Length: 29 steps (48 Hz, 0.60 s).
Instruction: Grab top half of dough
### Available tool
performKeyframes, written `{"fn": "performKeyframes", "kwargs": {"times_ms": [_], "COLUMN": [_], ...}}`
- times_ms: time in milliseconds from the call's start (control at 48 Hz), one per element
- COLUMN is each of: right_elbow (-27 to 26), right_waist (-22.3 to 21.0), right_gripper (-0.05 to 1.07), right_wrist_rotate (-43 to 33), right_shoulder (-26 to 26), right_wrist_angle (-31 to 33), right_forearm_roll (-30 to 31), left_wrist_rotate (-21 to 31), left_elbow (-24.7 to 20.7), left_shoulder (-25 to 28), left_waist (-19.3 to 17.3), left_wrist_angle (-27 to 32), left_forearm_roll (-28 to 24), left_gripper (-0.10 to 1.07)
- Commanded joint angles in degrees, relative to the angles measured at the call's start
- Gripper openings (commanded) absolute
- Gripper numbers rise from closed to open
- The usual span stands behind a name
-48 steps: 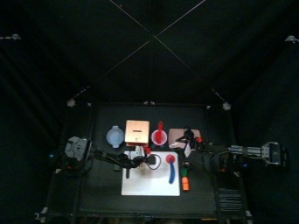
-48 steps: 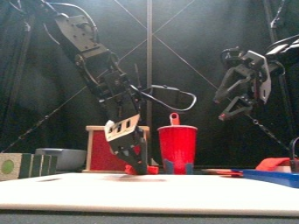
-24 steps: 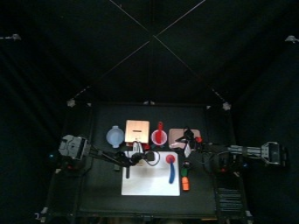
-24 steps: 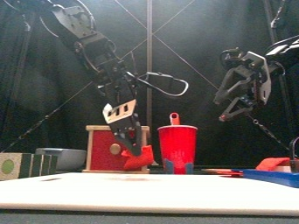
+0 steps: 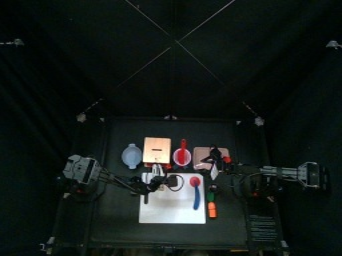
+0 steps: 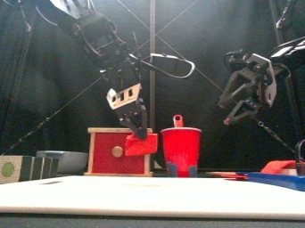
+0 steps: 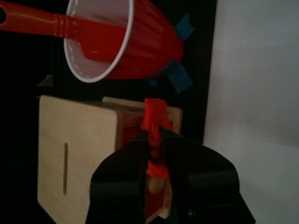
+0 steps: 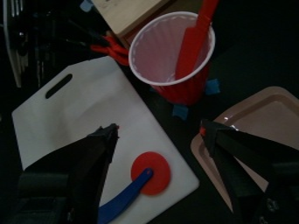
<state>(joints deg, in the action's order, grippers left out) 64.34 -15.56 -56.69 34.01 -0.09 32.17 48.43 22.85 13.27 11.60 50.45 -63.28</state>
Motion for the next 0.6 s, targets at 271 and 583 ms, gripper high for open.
{"fn": "performKeyframes", "kwargs": {"times_ms": [271,583], "right_elbow": [-1.58,-1.58], "right_waist": [0.35,0.53], "right_gripper": [1.04,1.04], "right_wrist_rotate": [-0.09,0.0], "right_shoulder": [0.18,0.18], "right_wrist_angle": [-0.26,-0.26], "right_forearm_roll": [-0.18,-0.53], "left_wrist_rotate": [0.79,0.97], "left_elbow": [-3.43,-3.78], "left_shoulder": [-1.05,-5.98], "left_waist": [6.33,9.14], "left_wrist_angle": [3.52,11.95], "left_forearm_roll": [3.69,3.78], "left_gripper": [0.56,0.56]}}
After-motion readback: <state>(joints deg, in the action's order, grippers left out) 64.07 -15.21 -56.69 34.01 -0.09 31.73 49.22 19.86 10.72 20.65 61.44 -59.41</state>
